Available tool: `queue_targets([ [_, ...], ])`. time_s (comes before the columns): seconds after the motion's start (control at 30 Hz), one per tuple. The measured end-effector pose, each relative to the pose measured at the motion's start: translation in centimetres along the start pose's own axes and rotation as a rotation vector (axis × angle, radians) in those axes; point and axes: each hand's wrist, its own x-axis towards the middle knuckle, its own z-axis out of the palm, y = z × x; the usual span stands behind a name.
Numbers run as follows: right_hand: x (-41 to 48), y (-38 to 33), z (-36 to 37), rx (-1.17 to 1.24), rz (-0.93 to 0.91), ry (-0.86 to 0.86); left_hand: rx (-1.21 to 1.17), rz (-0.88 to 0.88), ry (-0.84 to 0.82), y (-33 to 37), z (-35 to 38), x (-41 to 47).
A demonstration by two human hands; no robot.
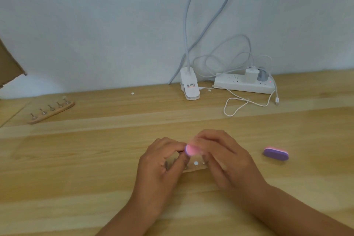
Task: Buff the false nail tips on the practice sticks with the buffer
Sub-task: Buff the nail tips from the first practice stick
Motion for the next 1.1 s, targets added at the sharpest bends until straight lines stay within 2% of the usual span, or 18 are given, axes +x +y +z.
queue_targets([
  [0.07, 0.21, 0.05, -0.03, 0.0, 0.013, 0.015, 0.007, 0.0, -0.002, 0.14, -0.03, 0.05],
  [0.17, 0.05, -0.25, 0.07, -0.003, -0.075, -0.043, 0.002, 0.03, -0.021, 0.12, -0.05, 0.0],
  [0.3, 0.33, 0.15, -0.1, -0.02, 0.023, 0.005, 0.005, -0.004, -0.001, 0.06, 0.05, -0.06],
  [0.43, -0.07, -0.35, 0.13, -0.007, -0.076, -0.04, 0.008, 0.051, -0.022, -0.07, 0.0, -0.05],
  [0.57, 0.13, 0.09, -0.14, -0.028, 0.011, 0.008, 0.012, 0.023, 0.005, -0.1, 0.04, -0.02],
  [0.7, -0.11, -0.47, 0.05, -0.032, -0.108, -0.033, -0.019, 0.046, -0.019, -0.15, 0.0, -0.03],
  [0.83, 0.24, 0.08, -0.24, -0.031, 0.01, 0.022, 0.0, 0.021, 0.008, -0.15, 0.03, -0.08],
  [0.97, -0.07, -0.52, 0.04, -0.022, -0.103, -0.023, -0.012, 0.073, -0.024, -0.04, -0.02, -0.04],
  [1.1, 0.22, -0.13, -0.19, -0.046, 0.002, 0.014, -0.025, 0.025, -0.005, -0.06, 0.08, -0.07],
])
